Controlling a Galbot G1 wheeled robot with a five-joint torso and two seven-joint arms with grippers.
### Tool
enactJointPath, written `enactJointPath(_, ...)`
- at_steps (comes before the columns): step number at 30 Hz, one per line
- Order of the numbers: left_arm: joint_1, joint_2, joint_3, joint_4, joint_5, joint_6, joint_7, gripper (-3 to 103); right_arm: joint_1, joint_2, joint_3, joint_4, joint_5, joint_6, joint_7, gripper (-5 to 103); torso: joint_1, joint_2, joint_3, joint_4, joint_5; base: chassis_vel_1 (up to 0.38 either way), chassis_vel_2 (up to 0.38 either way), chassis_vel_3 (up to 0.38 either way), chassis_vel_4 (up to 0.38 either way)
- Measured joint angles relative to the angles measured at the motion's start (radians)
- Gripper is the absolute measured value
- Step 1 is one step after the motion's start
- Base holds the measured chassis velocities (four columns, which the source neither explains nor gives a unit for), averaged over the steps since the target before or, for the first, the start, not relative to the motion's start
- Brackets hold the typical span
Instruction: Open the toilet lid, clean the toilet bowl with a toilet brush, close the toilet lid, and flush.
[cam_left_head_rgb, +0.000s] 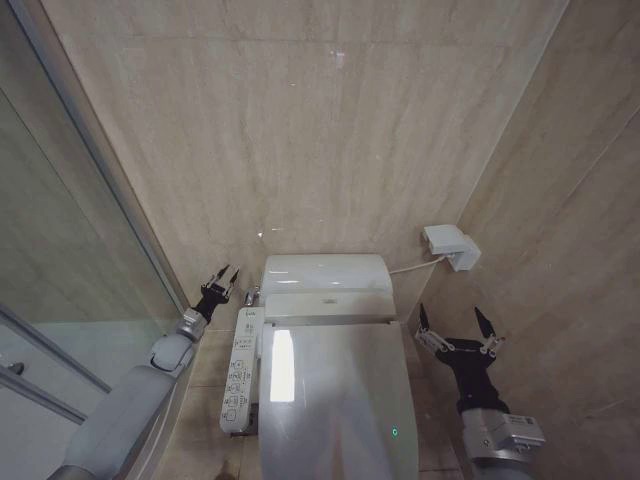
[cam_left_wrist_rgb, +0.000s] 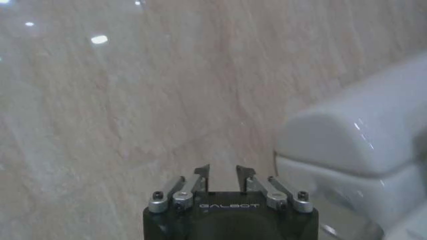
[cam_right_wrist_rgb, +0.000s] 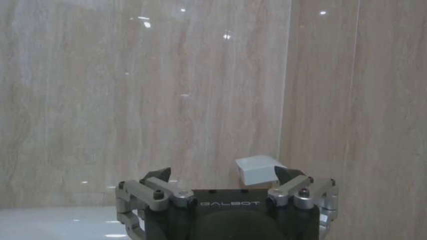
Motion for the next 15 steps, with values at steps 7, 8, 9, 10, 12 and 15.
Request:
enactJointPath(7,0.016,-0.002,-0.001,0.018,0.065,-0.023,0.04,24,0.0,0.0,0.0,0.0,0.0,0.0,0.0,100,0.0,0.0,0.0,-0.0001,0.0,0.0,0.0,0.0,0.0)
enactJointPath(8,0.018,-0.002,-0.001,0.025,0.079,-0.031,0.048,1,0.0,0.0,0.0,0.0,0.0,0.0,0.0,100,0.0,0.0,0.0,-0.0001,0.0,0.0,0.0,0.0,0.0)
enactJointPath(9,0.019,-0.002,-0.001,0.029,0.086,-0.036,0.053,1,0.0,0.0,0.0,0.0,0.0,0.0,0.0,100,0.0,0.0,0.0,0.0,0.0,0.0,0.0,0.0,0.0)
enactJointPath(10,0.019,-0.002,-0.001,0.029,0.086,-0.036,0.053,1,0.0,0.0,0.0,0.0,0.0,0.0,0.0,100,0.0,0.0,0.0,0.0,0.0,0.0,0.0,0.0,0.0)
enactJointPath(12,0.023,-0.001,0.001,0.036,0.097,-0.046,0.064,1,0.0,0.0,0.0,0.0,0.0,0.0,0.0,100,0.0,0.0,0.0,0.0,0.0,0.0,0.0,0.0,0.0)
enactJointPath(15,0.028,0.0,0.002,0.039,0.104,-0.055,0.073,0,0.0,0.0,0.0,0.0,0.0,0.0,0.0,100,0.0,0.0,0.0,-0.0001,0.0,0.0,0.0,0.0,0.0)
